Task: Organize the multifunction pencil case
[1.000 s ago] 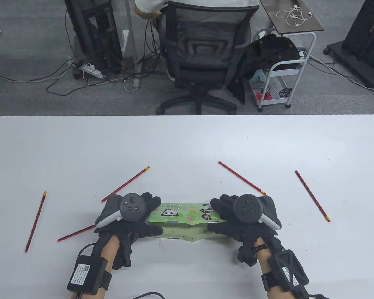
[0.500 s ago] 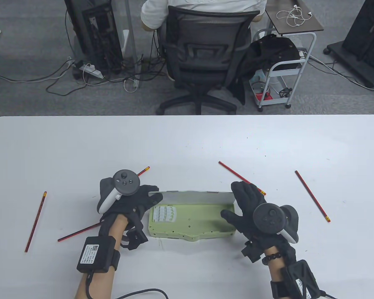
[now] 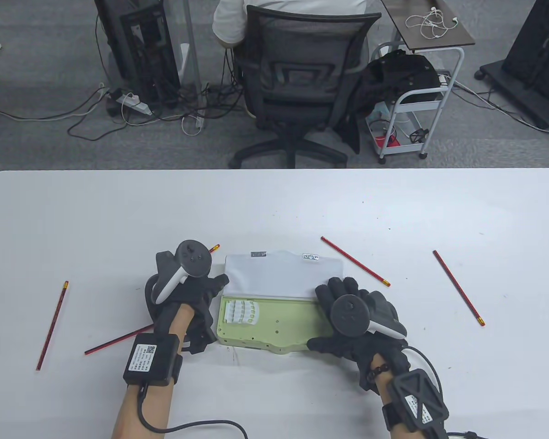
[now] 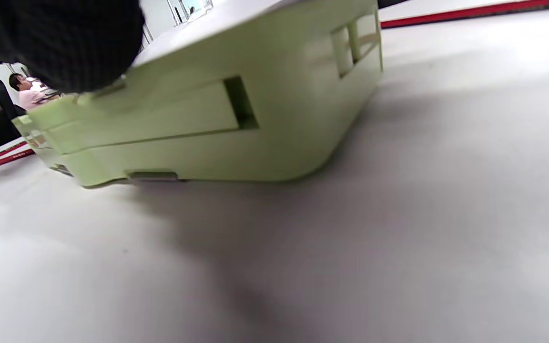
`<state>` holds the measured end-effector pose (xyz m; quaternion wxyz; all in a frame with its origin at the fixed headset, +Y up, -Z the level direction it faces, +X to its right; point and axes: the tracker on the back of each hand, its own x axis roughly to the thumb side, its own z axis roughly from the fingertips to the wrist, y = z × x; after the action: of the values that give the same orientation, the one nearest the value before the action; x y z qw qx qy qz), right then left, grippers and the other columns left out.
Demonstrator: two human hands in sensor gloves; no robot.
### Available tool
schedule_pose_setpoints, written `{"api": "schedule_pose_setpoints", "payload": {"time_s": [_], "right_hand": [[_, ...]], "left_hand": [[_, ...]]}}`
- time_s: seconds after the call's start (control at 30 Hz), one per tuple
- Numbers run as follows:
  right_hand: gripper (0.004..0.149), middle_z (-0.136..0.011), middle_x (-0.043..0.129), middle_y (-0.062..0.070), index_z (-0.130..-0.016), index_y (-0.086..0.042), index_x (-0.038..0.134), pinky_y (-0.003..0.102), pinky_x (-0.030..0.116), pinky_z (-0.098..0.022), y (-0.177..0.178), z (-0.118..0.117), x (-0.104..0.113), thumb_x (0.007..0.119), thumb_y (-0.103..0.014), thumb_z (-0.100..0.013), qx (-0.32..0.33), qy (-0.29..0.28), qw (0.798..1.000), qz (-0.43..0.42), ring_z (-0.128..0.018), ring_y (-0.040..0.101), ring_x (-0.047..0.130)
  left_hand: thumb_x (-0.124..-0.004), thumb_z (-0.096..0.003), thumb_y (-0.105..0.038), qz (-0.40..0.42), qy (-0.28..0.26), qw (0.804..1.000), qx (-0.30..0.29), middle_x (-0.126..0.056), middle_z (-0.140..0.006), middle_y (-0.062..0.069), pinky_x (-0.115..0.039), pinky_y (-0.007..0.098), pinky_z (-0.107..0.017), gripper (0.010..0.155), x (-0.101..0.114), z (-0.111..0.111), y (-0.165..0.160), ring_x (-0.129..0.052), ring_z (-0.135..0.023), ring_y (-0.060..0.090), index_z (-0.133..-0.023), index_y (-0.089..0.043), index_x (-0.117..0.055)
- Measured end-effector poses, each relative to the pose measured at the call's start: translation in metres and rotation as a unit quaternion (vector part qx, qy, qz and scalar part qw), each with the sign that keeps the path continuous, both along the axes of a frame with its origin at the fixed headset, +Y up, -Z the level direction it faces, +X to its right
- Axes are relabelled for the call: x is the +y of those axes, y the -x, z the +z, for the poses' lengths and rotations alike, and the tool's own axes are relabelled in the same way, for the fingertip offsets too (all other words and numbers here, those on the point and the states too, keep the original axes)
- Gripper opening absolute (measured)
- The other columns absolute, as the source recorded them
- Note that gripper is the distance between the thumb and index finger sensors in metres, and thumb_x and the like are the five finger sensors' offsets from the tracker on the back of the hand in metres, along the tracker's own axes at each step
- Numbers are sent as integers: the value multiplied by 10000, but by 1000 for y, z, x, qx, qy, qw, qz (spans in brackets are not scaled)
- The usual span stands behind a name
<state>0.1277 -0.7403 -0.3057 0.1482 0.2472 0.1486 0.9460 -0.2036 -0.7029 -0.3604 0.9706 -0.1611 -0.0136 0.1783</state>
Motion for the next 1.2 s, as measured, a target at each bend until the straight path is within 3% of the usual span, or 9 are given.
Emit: {"api": "schedule_pose_setpoints", "payload": {"time_s": [0.17, 0.4, 0.57, 0.87, 1.03, 1.2], "right_hand": [[1079, -1117, 142, 368, -1136, 27, 201, 749, 310, -682, -4, -9, -5, 766, -596, -459, -1, 50, 998, -29, -973, 684, 199], [1064, -1125, 155, 347, -1140, 8, 218, 735, 321, -690, -6, -13, -6, 796, -575, -464, -3, 66, 997, -47, -980, 673, 204], [1063, -1124, 155, 346, -1141, 8, 217, 737, 318, -689, -6, -13, -7, 794, -575, -465, -3, 67, 997, -47, -978, 674, 201], [1010, -1127, 201, 350, -1139, 9, 280, 756, 325, -674, -15, -11, 2, 750, -583, -470, -19, 45, 997, -66, -985, 660, 222], [841, -1112, 469, 340, -1108, -19, 518, 749, 463, -678, -46, -11, 32, 729, -541, -484, -116, -19, 987, -106, -981, 652, 484], [687, -1037, 673, 295, -1031, -45, 675, 695, 632, -658, -80, -25, 55, 763, -466, -495, -230, -90, 968, -47, -903, 588, 714]], "left_hand": [[-779, -465, -552, 33, 5, 991, -128, -413, -1226, 276, -500, 744, -707, 975, -7, 31, -1, -509, -1077, 597, -1169, -72, -304], [-768, -395, -629, -21, 25, 975, -220, -171, -1226, 300, -406, 758, -721, 1155, -32, 55, -17, -315, -1102, 607, -1144, -36, -120], [-783, -379, -636, -8, 31, 973, -230, -173, -1228, 281, -409, 775, -712, 1168, -46, 52, -16, -313, -1115, 582, -1140, -43, -125], [-814, -356, -632, -36, 12, 973, -227, -298, -1245, 263, -479, 766, -712, 1141, -43, 51, -16, -455, -1132, 531, -1163, -67, -237], [-813, -353, -635, -43, 10, 972, -229, -305, -1244, 264, -477, 767, -713, 1143, -42, 51, -17, -458, -1134, 528, -1163, -66, -241], [-811, -350, -642, -41, 9, 973, -229, -309, -1245, 262, -481, 766, -713, 1146, -43, 51, -17, -465, -1134, 527, -1164, -73, -241]]}}
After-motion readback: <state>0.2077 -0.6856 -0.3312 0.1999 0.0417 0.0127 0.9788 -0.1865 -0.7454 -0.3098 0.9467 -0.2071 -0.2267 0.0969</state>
